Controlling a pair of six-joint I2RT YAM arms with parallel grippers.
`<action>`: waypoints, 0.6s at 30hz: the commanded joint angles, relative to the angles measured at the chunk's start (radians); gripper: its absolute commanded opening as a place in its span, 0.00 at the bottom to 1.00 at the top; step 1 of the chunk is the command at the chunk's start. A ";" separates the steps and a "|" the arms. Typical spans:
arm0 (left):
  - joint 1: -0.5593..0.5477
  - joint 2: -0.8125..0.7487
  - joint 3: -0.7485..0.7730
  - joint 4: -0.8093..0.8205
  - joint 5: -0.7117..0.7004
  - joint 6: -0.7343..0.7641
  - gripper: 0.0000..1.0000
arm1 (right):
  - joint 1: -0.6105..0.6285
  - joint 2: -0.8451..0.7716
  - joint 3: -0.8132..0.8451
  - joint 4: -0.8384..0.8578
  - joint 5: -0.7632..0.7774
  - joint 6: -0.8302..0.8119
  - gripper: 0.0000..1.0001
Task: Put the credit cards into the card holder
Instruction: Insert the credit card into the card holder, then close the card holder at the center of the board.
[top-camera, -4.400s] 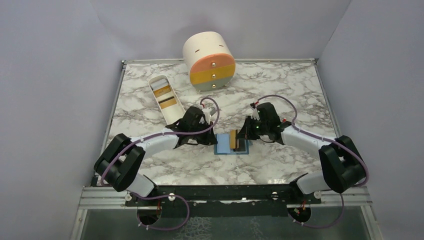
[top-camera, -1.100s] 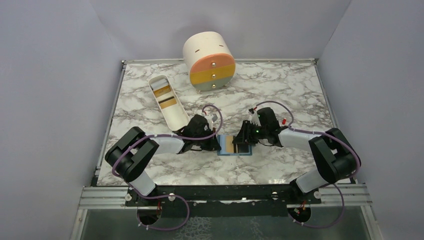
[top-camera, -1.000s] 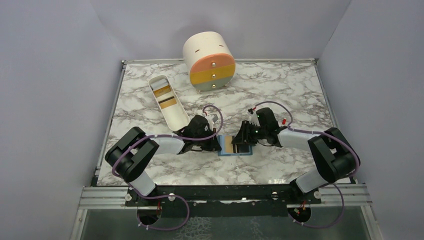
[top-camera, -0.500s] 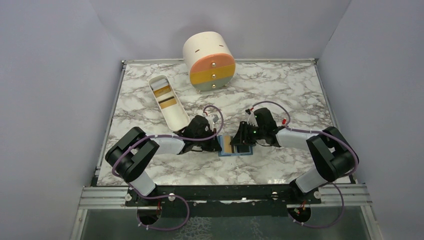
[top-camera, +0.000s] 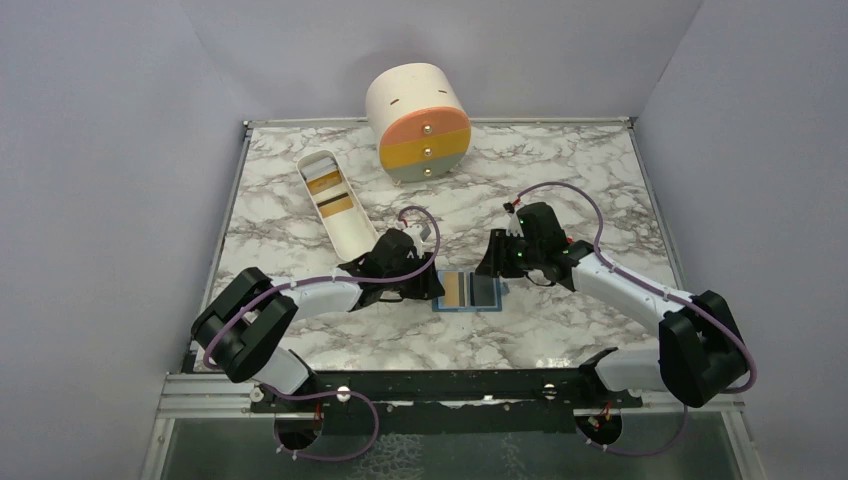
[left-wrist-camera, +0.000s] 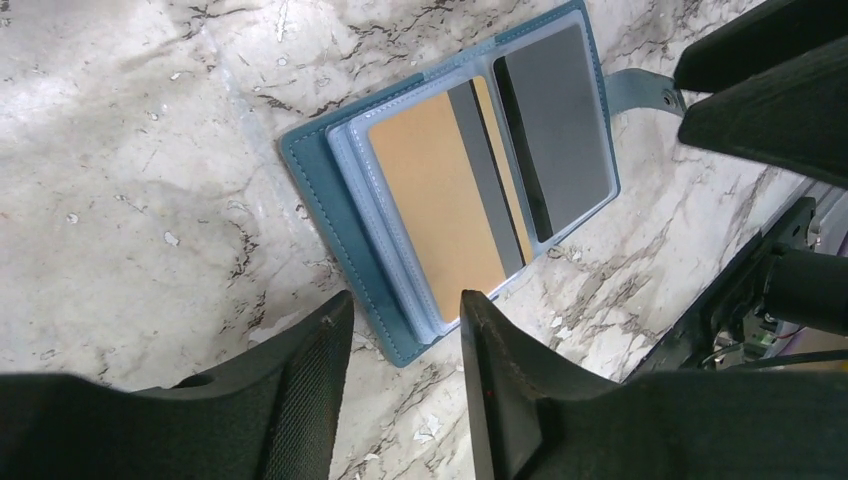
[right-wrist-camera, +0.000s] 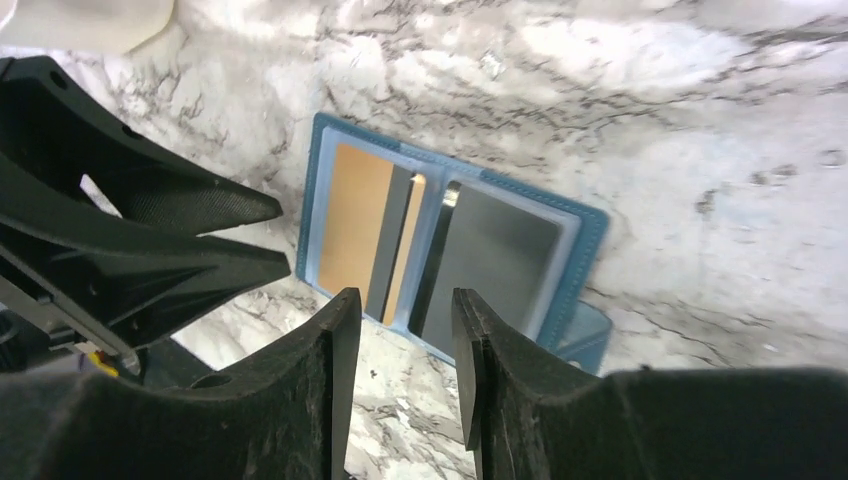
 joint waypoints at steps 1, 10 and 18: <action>-0.003 -0.023 0.020 -0.016 -0.022 -0.006 0.48 | 0.004 -0.048 0.057 -0.152 0.183 -0.049 0.41; -0.003 0.014 0.001 0.045 0.016 -0.014 0.63 | 0.005 -0.031 0.064 -0.230 0.298 -0.063 0.45; -0.003 0.066 -0.001 0.082 0.030 -0.028 0.66 | 0.005 0.000 0.017 -0.217 0.319 -0.043 0.43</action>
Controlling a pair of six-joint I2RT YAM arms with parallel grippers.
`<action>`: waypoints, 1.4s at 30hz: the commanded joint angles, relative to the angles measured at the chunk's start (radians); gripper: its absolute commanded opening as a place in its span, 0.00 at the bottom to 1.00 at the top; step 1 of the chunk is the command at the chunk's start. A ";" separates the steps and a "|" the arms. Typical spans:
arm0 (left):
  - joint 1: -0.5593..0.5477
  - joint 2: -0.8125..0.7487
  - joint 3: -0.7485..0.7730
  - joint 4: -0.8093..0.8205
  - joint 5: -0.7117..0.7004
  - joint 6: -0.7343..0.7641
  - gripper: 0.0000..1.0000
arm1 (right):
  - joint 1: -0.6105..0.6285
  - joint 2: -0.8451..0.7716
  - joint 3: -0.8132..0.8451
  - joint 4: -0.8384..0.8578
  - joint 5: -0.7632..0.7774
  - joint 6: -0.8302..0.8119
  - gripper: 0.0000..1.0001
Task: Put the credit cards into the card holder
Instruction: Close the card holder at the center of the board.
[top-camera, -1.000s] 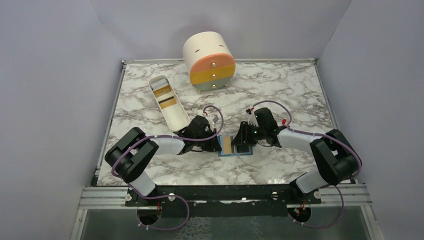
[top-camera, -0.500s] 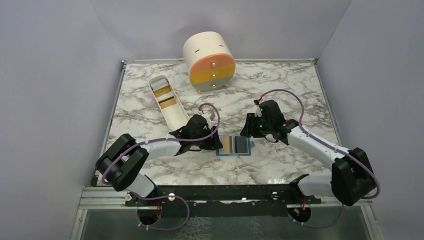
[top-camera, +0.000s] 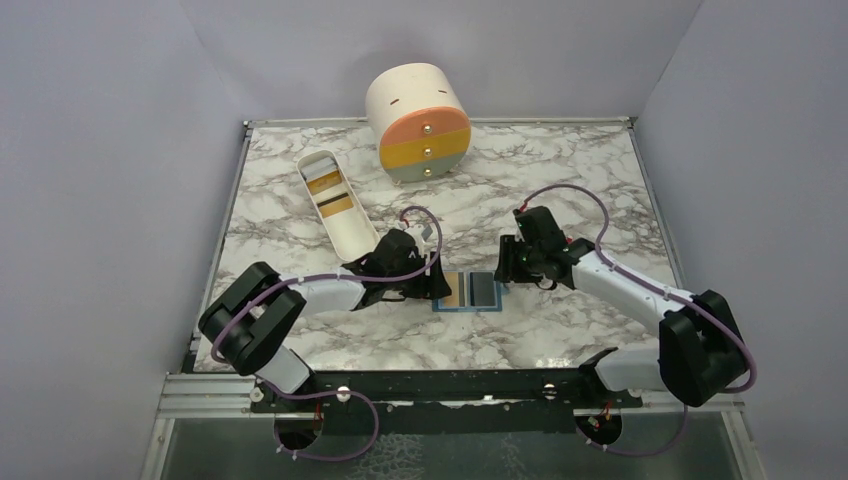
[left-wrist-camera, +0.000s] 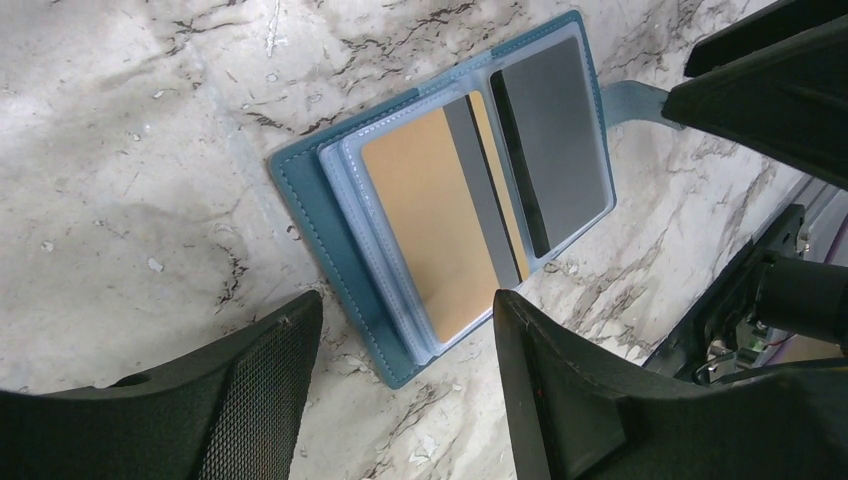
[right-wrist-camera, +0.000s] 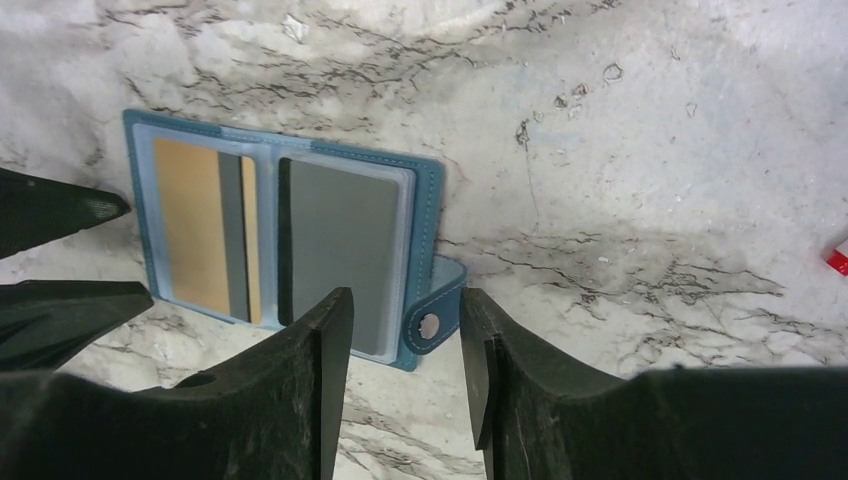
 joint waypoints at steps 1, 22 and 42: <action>-0.002 0.036 -0.001 0.042 0.026 -0.019 0.66 | 0.004 0.012 -0.031 -0.002 0.060 0.009 0.42; -0.002 -0.019 -0.012 0.119 0.091 -0.118 0.66 | 0.005 0.083 -0.142 0.187 -0.030 0.031 0.07; -0.027 -0.089 0.002 0.205 0.150 -0.189 0.65 | 0.005 0.086 -0.212 0.377 -0.239 0.064 0.01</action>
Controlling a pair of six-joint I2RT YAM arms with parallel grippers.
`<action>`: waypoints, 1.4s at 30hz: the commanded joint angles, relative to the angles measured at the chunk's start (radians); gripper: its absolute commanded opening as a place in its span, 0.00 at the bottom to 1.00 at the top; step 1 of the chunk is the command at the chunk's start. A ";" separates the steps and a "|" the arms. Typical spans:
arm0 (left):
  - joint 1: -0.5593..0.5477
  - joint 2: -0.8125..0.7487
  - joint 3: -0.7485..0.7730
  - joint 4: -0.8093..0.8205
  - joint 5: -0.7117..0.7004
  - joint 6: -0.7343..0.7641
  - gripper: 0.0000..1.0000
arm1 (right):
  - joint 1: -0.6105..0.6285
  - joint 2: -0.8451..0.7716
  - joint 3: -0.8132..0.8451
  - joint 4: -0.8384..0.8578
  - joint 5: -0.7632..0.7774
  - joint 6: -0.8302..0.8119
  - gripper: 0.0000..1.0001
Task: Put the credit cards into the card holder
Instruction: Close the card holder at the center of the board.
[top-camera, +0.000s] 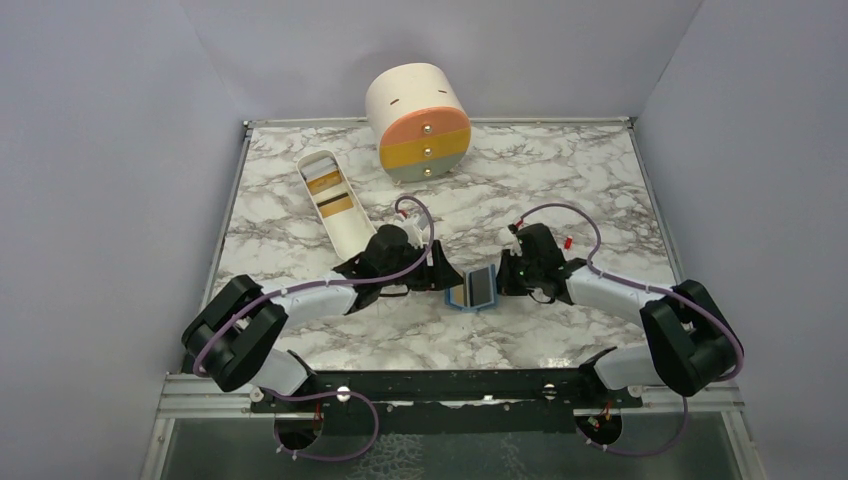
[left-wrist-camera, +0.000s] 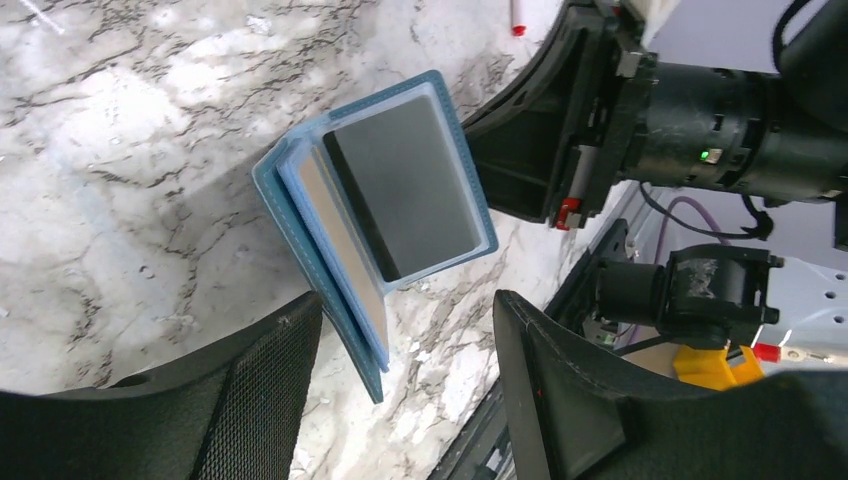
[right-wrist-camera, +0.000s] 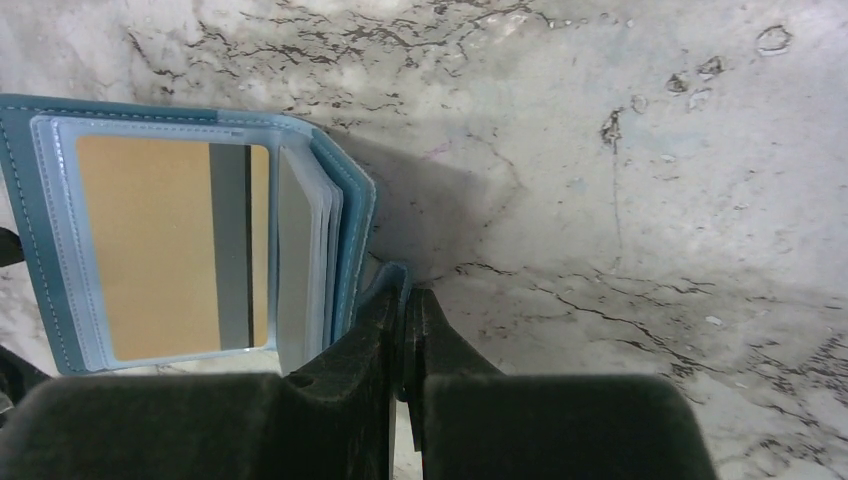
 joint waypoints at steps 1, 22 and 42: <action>-0.028 0.016 0.024 0.078 0.067 -0.025 0.65 | 0.007 0.032 -0.024 0.089 -0.109 0.029 0.01; -0.089 0.176 0.079 0.111 0.033 0.043 0.45 | 0.007 0.052 -0.022 0.134 -0.134 0.002 0.04; -0.090 0.214 0.117 -0.142 -0.142 0.215 0.06 | 0.007 0.019 -0.001 0.080 -0.119 0.007 0.05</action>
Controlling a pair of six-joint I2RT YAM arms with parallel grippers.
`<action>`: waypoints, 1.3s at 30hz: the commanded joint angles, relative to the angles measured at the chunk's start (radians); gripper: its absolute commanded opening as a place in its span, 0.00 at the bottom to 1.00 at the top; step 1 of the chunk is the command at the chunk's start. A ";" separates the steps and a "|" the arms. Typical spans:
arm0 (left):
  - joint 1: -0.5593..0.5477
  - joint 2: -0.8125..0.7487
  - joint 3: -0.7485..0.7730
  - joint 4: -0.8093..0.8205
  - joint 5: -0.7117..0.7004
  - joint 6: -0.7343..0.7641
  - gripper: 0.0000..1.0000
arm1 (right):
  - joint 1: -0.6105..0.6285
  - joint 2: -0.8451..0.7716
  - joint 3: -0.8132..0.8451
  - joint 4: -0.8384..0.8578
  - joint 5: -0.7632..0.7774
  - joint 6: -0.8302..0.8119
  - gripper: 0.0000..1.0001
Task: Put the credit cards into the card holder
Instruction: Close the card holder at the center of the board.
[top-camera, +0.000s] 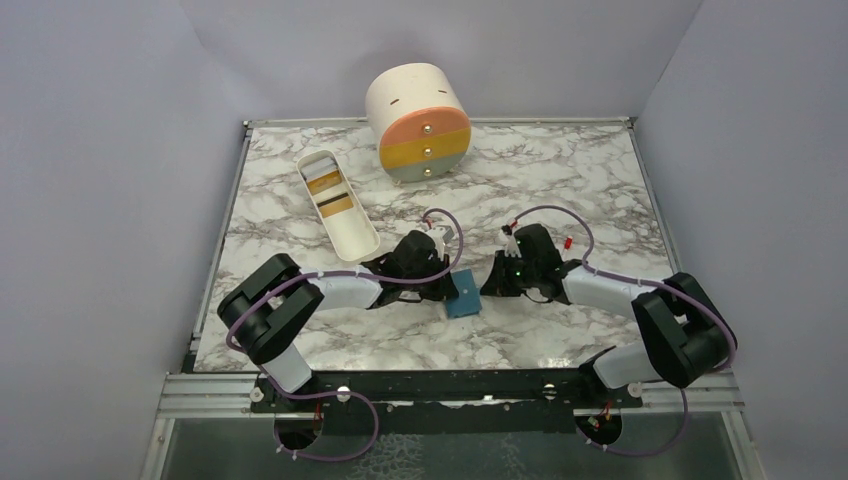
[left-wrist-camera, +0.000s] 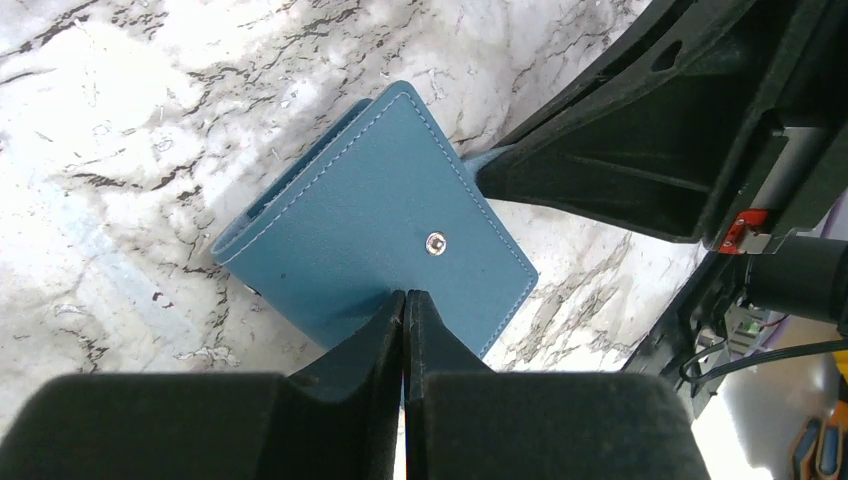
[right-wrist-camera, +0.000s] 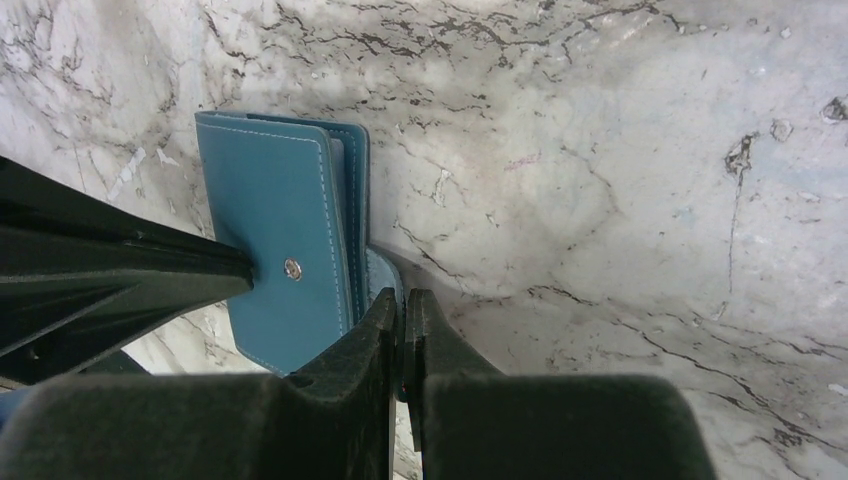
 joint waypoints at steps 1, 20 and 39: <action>-0.003 0.026 0.014 -0.055 -0.055 0.050 0.07 | 0.006 -0.045 0.019 -0.043 0.017 -0.007 0.07; -0.002 0.061 0.007 -0.043 -0.041 0.046 0.06 | 0.007 -0.097 0.055 -0.052 -0.060 0.017 0.23; -0.003 0.062 -0.002 -0.020 -0.021 0.028 0.07 | 0.007 -0.012 0.040 0.060 -0.148 0.066 0.27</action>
